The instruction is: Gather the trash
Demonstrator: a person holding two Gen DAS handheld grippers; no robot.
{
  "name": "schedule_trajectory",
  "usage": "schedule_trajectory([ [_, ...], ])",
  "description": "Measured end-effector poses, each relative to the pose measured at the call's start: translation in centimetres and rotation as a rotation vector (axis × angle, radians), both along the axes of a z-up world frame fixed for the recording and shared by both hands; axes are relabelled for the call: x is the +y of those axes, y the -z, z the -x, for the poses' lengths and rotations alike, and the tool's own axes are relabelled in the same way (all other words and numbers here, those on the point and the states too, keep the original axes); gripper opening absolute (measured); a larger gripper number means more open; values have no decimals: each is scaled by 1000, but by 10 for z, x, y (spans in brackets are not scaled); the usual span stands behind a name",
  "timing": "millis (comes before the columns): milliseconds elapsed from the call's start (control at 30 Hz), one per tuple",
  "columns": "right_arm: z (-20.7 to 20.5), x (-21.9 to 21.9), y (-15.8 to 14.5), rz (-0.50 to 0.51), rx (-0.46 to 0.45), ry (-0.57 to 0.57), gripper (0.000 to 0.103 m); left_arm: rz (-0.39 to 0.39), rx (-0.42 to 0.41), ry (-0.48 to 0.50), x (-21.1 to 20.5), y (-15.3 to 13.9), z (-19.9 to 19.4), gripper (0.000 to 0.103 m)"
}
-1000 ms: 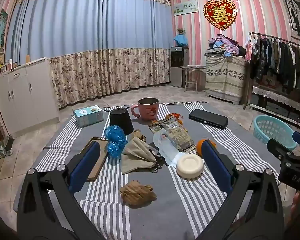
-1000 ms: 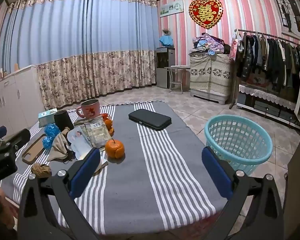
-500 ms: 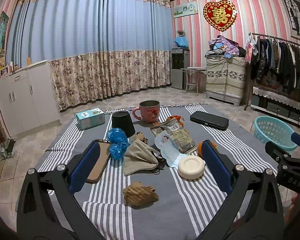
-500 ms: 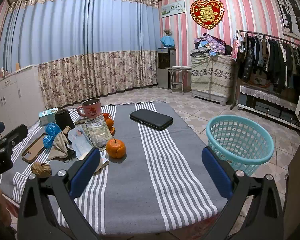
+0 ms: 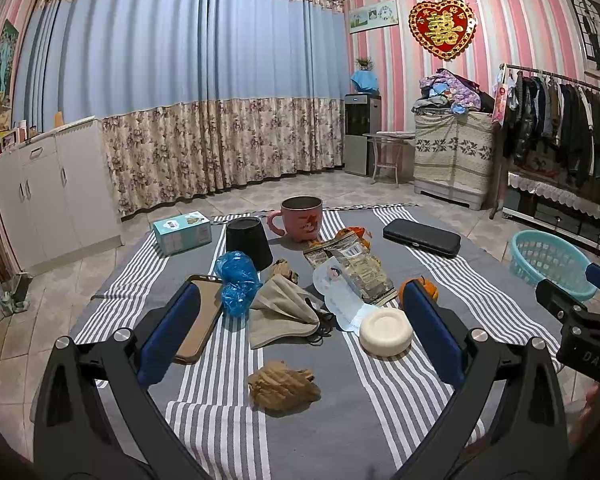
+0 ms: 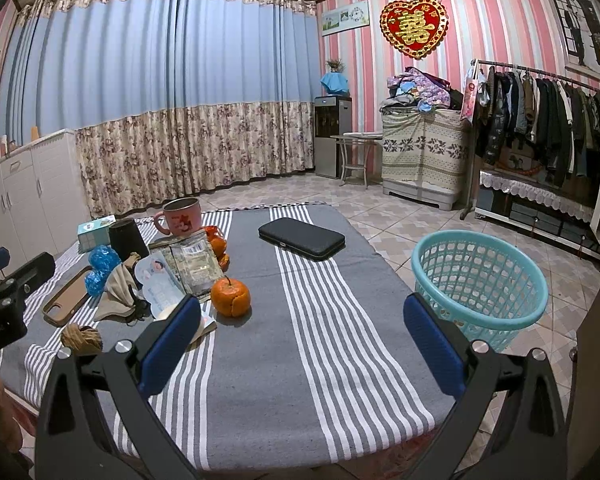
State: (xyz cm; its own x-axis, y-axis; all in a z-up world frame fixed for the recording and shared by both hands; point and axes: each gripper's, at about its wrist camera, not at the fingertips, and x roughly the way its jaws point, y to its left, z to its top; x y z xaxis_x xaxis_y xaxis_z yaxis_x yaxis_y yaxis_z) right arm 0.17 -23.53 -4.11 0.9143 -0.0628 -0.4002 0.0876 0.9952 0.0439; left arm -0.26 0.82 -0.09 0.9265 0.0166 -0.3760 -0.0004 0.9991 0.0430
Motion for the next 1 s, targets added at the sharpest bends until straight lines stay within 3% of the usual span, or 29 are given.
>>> schedule_trajectory([
  [1000,0,0,-1,2,-1,-2,99,2,3,-1,4,4,-1,98],
])
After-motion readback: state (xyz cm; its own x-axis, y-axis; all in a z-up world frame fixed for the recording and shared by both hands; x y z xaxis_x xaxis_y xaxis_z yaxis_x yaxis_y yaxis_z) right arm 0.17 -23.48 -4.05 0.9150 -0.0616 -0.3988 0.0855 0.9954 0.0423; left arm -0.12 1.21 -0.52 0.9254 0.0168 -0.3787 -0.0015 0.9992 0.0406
